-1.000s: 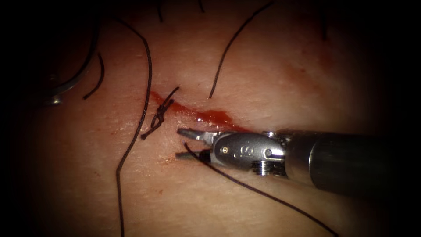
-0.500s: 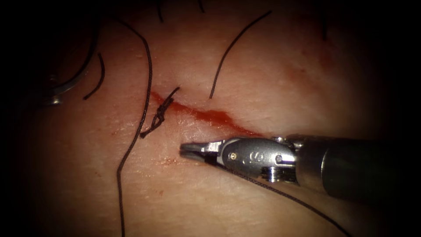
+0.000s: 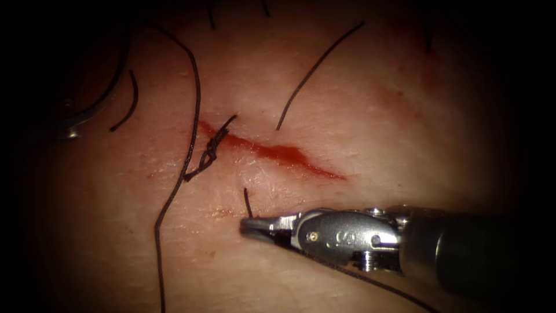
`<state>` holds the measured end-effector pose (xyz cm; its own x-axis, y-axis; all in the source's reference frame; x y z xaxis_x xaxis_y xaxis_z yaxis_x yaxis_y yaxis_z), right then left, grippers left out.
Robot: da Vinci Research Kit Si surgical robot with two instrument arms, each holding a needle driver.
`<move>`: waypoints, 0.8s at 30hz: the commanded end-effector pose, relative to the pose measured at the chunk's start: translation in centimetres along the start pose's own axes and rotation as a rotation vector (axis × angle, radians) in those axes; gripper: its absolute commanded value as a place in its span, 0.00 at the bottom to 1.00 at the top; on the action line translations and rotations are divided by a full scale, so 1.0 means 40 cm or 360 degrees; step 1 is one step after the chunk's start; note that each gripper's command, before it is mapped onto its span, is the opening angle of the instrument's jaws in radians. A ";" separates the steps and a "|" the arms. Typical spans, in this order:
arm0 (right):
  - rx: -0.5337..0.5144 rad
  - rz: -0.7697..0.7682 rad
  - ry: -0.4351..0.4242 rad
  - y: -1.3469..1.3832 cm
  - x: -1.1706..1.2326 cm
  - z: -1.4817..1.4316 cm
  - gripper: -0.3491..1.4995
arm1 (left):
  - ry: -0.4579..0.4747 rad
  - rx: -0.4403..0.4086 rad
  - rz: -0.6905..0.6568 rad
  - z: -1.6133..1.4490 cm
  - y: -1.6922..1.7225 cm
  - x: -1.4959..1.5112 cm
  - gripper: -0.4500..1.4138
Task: Wound Closure
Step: Use the right gripper to pull the thread all the way through the tissue, leaving a small piece on the end
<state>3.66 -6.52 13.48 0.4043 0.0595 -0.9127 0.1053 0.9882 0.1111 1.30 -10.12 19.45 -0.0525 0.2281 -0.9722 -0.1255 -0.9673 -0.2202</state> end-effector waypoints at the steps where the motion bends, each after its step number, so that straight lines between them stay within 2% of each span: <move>1: 0.0000 0.0000 0.0003 -0.0001 -0.0006 0.0026 0.00 | 0.0001 -0.0001 -0.0004 0.0013 0.0016 -0.0017 0.00; 24: 0.0036 0.0001 -0.0011 -0.0040 0.0002 -0.0002 0.00 | -0.0004 -0.0001 -0.0004 0.0019 0.0016 -0.0016 0.00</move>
<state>3.57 -6.65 13.39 0.4136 0.0590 -0.9085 0.1208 0.9855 0.1190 1.27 -10.12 19.45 -0.0558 0.2286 -0.9719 -0.1270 -0.9672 -0.2202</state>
